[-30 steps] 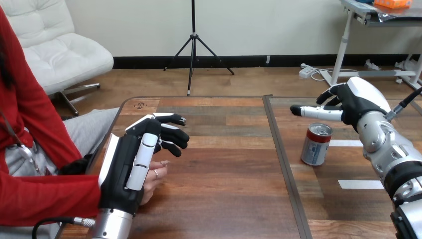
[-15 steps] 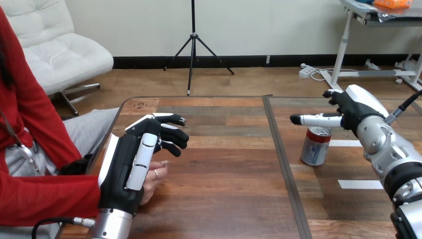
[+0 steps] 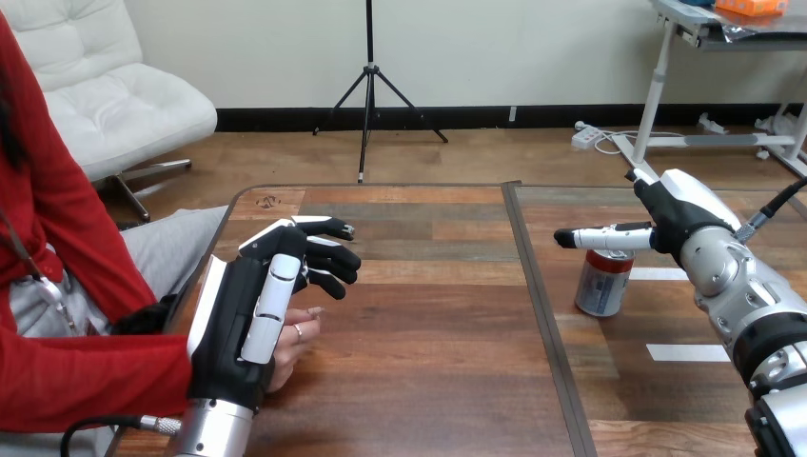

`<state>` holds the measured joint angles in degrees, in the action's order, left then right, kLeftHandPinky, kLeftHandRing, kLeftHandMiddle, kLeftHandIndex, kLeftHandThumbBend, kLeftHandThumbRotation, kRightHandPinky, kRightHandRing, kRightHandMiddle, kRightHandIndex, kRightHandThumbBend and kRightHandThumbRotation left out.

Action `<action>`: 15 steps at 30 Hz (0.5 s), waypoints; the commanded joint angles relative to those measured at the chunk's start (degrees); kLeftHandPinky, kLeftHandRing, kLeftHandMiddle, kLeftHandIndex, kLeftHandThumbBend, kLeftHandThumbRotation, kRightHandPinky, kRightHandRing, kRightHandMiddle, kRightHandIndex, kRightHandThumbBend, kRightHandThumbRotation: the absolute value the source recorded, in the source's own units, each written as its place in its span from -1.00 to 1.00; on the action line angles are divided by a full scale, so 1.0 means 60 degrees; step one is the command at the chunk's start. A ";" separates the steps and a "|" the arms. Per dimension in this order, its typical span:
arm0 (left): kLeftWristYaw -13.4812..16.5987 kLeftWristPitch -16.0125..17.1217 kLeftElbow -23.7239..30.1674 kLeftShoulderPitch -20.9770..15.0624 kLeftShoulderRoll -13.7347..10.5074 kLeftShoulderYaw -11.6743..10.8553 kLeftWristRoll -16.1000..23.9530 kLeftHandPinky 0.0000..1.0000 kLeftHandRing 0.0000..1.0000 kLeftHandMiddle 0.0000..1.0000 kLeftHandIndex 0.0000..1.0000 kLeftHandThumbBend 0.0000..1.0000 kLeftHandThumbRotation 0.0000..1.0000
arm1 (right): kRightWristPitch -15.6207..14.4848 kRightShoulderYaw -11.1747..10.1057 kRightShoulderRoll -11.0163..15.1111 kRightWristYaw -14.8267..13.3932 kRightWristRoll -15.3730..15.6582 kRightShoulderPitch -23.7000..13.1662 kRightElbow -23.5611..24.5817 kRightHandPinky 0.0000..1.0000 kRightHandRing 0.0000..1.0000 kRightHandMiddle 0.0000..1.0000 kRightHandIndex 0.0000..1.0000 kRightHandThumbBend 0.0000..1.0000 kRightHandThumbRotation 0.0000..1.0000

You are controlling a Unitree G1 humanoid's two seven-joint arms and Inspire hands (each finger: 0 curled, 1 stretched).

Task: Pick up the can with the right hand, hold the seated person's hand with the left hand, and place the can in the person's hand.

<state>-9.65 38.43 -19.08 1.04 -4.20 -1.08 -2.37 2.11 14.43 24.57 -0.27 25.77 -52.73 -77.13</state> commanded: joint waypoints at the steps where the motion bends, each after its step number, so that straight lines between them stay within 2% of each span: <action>1: 0.0043 0.0211 0.0164 -0.0559 -0.0069 -0.0078 0.0000 -0.17 0.01 0.03 0.16 0.03 1.00 | -0.0034 -0.0128 -0.0195 0.0073 -0.0107 -0.0183 0.0002 0.68 0.91 0.96 0.97 1.00 0.03; 15: 0.0066 0.0259 0.0150 -0.0569 -0.0098 -0.0090 0.0033 -0.17 0.01 0.03 0.16 0.05 1.00 | -0.0210 -0.0007 -0.0174 0.0468 -0.0017 -0.0174 -0.0034 0.65 0.90 0.94 0.97 1.00 0.01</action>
<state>-9.52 38.43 -19.08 1.04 -4.21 -1.08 -2.36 0.98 14.44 24.50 1.96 25.62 -52.21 -77.23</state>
